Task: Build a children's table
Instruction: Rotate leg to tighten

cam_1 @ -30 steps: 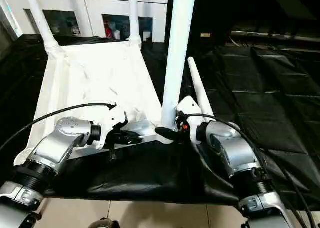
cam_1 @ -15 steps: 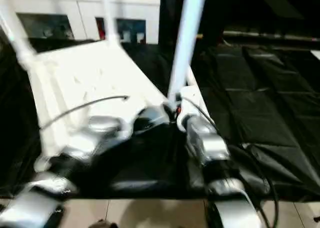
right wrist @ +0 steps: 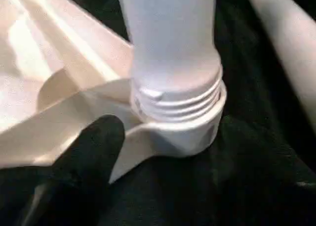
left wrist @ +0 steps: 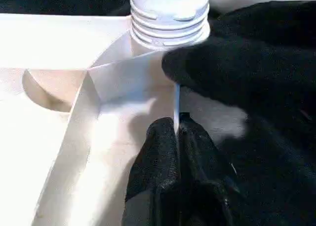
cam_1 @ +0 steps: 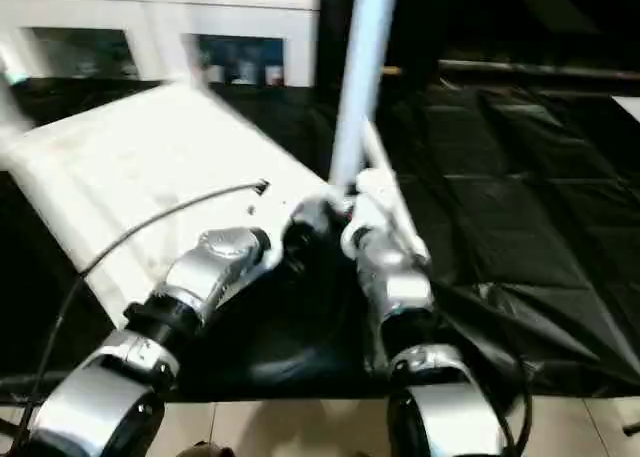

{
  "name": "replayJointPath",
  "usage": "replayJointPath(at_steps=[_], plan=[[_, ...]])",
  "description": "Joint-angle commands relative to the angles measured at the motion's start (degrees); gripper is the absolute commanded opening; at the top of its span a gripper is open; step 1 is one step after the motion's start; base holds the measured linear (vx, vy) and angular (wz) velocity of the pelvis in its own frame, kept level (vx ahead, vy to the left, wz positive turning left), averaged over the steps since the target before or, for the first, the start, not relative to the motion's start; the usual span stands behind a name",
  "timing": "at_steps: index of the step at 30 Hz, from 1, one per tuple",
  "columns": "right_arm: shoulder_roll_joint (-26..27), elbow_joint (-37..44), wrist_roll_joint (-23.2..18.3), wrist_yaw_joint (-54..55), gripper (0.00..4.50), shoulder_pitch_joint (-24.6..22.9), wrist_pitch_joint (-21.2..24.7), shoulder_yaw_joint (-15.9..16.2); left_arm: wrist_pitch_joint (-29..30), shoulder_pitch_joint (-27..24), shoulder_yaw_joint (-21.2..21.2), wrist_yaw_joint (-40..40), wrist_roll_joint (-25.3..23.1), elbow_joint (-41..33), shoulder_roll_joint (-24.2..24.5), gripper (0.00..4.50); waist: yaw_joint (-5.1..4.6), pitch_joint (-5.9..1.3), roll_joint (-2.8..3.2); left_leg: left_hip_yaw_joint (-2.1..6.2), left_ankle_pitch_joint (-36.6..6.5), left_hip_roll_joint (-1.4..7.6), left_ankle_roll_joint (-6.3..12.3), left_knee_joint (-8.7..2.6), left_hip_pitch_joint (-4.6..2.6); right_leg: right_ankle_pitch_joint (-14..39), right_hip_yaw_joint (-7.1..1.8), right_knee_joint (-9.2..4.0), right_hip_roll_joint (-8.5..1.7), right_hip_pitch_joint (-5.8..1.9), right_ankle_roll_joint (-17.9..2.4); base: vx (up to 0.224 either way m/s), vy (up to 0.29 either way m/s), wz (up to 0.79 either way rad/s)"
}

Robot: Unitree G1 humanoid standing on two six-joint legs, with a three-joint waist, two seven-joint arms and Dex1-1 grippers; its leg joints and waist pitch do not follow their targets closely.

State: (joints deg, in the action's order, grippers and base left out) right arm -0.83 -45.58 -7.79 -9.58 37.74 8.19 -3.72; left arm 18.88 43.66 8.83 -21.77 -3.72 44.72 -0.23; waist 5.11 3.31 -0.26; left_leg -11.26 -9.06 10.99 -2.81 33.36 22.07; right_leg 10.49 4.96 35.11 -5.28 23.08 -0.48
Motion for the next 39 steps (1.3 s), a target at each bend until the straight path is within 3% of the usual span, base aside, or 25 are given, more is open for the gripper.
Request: replayJointPath(at_steps=[1,3,4,5,6,8,9,15,16,19,22,24,26,27,28,29,32,33,34,39], plan=[[-1.79,4.82,0.98,-1.9,3.72,-1.74,0.8,0.85,-3.51,1.7,-2.85,3.98,0.2,2.03,1.69,0.0,0.68,-4.5,-0.49,1.19,-8.73,1.96,3.36,-3.27,-0.86,5.44,-2.8,-3.94,-3.61,-3.31,-11.27,0.0,0.0,0.0],[-2.27,6.21,0.96,-2.44,3.72,-2.44,1.18,1.04,-3.72,2.22,-3.3,5.08,0.06,2.92,2.12,0.0,0.68,-4.52,-0.61,1.24,-8.34,2.01,3.47,-3.27,-0.82,4.46,-2.8,-3.79,-3.58,-3.4,-11.22,0.0,0.0,0.0],[-3.19,9.03,1.54,-3.82,3.72,-4.19,1.73,1.94,-4.58,3.3,-4.53,5.82,0.73,4.12,2.89,0.0,0.66,-4.44,-0.1,1.26,-8.45,1.93,3.62,-3.26,-0.88,4.12,-2.74,-3.92,-3.56,-3.32,-11.56,0.0,0.0,0.0],[-3.38,9.52,1.77,-4.08,3.82,-4.59,1.72,2.22,-5.09,3.63,-4.91,5.91,0.98,4.51,3.03,0.45,0.61,-4.46,-0.25,1.18,-8.7,1.91,3.61,-3.23,-0.93,4.05,-2.76,-4.0,-3.49,-3.31,-11.52,0.0,0.0,0.0],[-3.56,9.95,1.99,-4.32,3.82,-4.95,1.7,2.48,-5.61,3.94,-5.28,6.0,1.22,4.89,3.16,0.45,0.58,-4.51,-0.43,1.23,-8.64,1.86,3.72,-3.25,-0.86,3.67,-2.72,-3.92,-3.52,-3.45,-11.69,0.0,0.0,0.0],[-3.77,10.48,2.56,-4.23,3.82,-5.85,1.41,3.13,-9.61,5.24,-6.54,6.97,1.73,5.81,3.91,0.56,0.65,-4.6,0.21,1.3,-8.91,1.89,3.65,-3.13,-0.93,3.19,-2.72,-3.89,-3.68,-3.39,-12.49,0.0,0.0,0.0],[-3.74,10.52,2.56,-4.04,3.82,-5.97,1.45,3.19,-10.84,5.54,-6.73,7.42,1.71,5.92,4.14,0.66,0.63,-4.53,0.09,1.25,-9.42,1.91,3.68,-3.16,-0.97,3.5,-2.72,-4.1,-3.62,-3.28,-12.63,0.0,0.0,0.0],[-3.26,11.69,2.95,-3.71,3.82,-6.58,2.8,3.75,-15.41,5.24,-8.55,9.72,1.99,1.24,6.16,1.04,1.03,-4.36,0.28,1.39,-11.46,2.35,2.12,-3.5,-1.25,4.13,-2.71,-3.77,-3.6,-3.06,-13.16,0.0,0.0,0.0],[-3.07,11.81,3.25,-3.85,3.82,-6.58,3.02,4.23,-15.05,4.45,-9.17,10.22,1.93,-0.86,6.99,1.32,1.14,-4.3,0.48,1.43,-11.72,2.42,1.79,-3.55,-1.26,3.89,-2.75,-3.69,-3.64,-3.07,-13.04,0.0,0.0,0.0],[-2.41,11.47,3.8,-4.54,3.82,-6.21,3.07,5.42,-13.26,1.3,-11.51,14.15,1.3,-6.6,9.63,1.44,1.08,-4.22,0.72,1.52,-12.74,2.44,1.09,-3.71,-1.15,4.0,-2.74,-3.6,-3.63,-3.08,-12.58,0.0,0.0,0.0],[-1.12,10.46,3.18,-4.98,3.82,-5.07,2.66,5.8,-10.68,-5.5,-15.9,20.26,0.14,-16.16,12.38,1.8,0.58,-4.02,0.82,1.55,-14.18,2.5,0.36,-3.93,-1.17,5.51,-2.71,-3.75,-3.49,-2.84,-12.11,0.0,0.0,0.0],[-0.76,10.27,3.1,-5.21,3.82,-4.8,2.6,5.81,-10.54,-7.74,-17.47,22.14,-0.3,-19.29,12.87,1.9,0.41,-4.1,1.08,1.58,-14.28,2.61,-0.02,-3.92,-1.28,5.48,-2.74,-3.66,-3.39,-2.73,-11.85,0.0,0.0,0.0],[-0.28,10.12,3.27,-5.65,3.82,-4.56,2.64,6.09,-11.96,-13.71,-21.39,27.0,-3.36,-27.58,13.71,2.15,0.12,-3.91,1.12,1.6,-15.1,2.72,-0.24,-4.13,-1.19,5.86,-2.7,-3.82,-3.24,-2.65,-11.48,0.0,0.0,0.0],[-0.28,10.12,3.27,-5.65,3.82,-4.56,2.64,6.09,-11.96,-13.71,-21.39,27.0,-3.36,-27.58,13.71,2.23,0.22,-3.67,0.94,1.63,-15.95,2.65,-0.28,-4.22,-1.16,7.36,-2.74,-3.97,-3.29,-2.54,-11.08,0.0,0.0,0.0],[-0.07,10.33,3.47,-5.77,3.82,-4.73,2.8,6.47,-13.77,-17.76,-23.9,30.78,-5.94,-32.2,14.49,2.36,0.34,-3.48,1.15,1.71,-17.68,2.83,-0.69,-4.37,-1.41,9.44,-2.79,-4.22,-3.34,-2.23,-10.46,0.0,0.0,0.0],[-0.04,10.44,3.55,-5.82,3.82,-4.84,2.87,6.59,-14.02,-19.18,-24.66,32.02,-6.76,-33.73,14.8,2.36,0.16,-3.33,1.05,1.74,-18.17,2.75,-0.73,-4.49,-1.18,10.32,-2.79,-4.42,-3.28,-2.29,-10.01,0.0,0.0,0.0],[-0.11,10.63,3.86,-6.09,3.82,-5.15,2.98,6.88,-12.99,-22.5,-26.51,34.78,-7.59,-37.57,15.02,2.69,0.32,-3.16,1.27,1.73,-20.6,2.59,-1.75,-4.59,-1.59,13.13,-2.86,-4.73,-3.02,-1.72,-8.52,0.0,0.0,0.0],[-0.33,11.04,3.98,-6.38,3.82,-5.51,3.07,6.95,-11.26,-24.92,-28.31,36.56,-7.58,-40.22,14.7,2.69,0.43,-3.08,1.73,1.84,-21.64,2.59,-2.25,-4.65,-1.66,13.98,-2.89,-4.73,-3.04,-1.57,-8.22,0.0,0.0,0.0],[-0.4,11.16,4.0,-6.46,3.82,-5.6,3.11,6.95,-10.86,-25.39,-28.71,36.91,-7.52,-40.71,14.63,2.82,0.31,-3.04,1.39,1.93,-22.11,2.65,-2.46,-4.79,-1.46,13.9,-2.85,-4.79,-2.99,-1.68,-7.95,0.0,0.0,0.0],[-1.94,13.63,3.86,-7.66,3.82,-6.87,4.26,6.61,-2.57,-29.48,-32.92,37.67,-4.79,-40.33,13.22,3.17,0.38,-3.01,1.56,1.87,-22.13,2.24,-2.46,-4.66,-1.32,13.76,-2.92,-4.88,-2.83,-1.58,-7.31,0.0,0.0,0.0]])
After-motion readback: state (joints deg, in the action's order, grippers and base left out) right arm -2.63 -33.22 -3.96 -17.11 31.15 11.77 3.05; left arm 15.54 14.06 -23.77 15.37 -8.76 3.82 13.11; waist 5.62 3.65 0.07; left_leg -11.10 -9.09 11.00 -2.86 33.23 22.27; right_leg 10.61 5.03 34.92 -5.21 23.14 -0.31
